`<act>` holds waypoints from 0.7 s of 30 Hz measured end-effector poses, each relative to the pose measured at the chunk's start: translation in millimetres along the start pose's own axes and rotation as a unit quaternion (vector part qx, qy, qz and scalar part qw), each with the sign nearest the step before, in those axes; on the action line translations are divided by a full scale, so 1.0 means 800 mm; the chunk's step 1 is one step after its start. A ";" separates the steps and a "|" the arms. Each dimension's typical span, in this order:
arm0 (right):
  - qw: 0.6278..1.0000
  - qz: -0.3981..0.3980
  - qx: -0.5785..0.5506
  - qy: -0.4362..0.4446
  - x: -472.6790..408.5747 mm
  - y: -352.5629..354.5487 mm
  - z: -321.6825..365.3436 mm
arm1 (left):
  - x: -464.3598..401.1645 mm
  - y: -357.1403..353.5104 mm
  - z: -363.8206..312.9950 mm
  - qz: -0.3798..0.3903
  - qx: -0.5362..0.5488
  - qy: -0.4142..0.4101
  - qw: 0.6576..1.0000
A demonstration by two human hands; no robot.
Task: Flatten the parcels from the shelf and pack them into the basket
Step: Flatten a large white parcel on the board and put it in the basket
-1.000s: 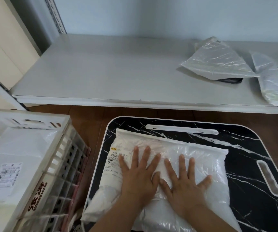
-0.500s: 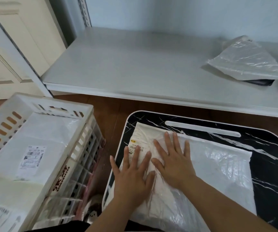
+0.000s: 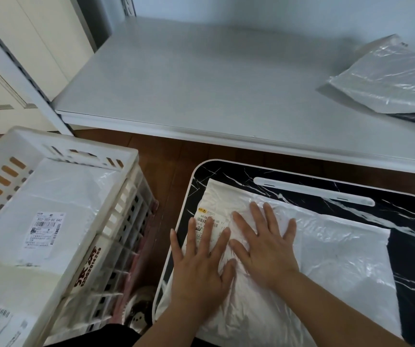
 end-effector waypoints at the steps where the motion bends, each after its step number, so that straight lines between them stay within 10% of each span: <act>1: 1.000 0.010 0.002 0.001 0.002 0.002 0.002 | 0.000 0.000 0.000 0.003 -0.002 0.002 1.000; 21: 0.998 0.002 0.057 0.006 0.144 -0.027 -0.018 | 0.004 0.023 -0.033 0.007 -0.061 -0.013 0.998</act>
Point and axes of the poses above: each hand's wrist, its own x-axis away from the middle knuckle, its own y-axis out of the back of the hand, z = x × y, the point moved 9 cm from there along -x, towards the middle knuckle, and after that the axes turned 13 degrees about x, right-handed, at the moved point
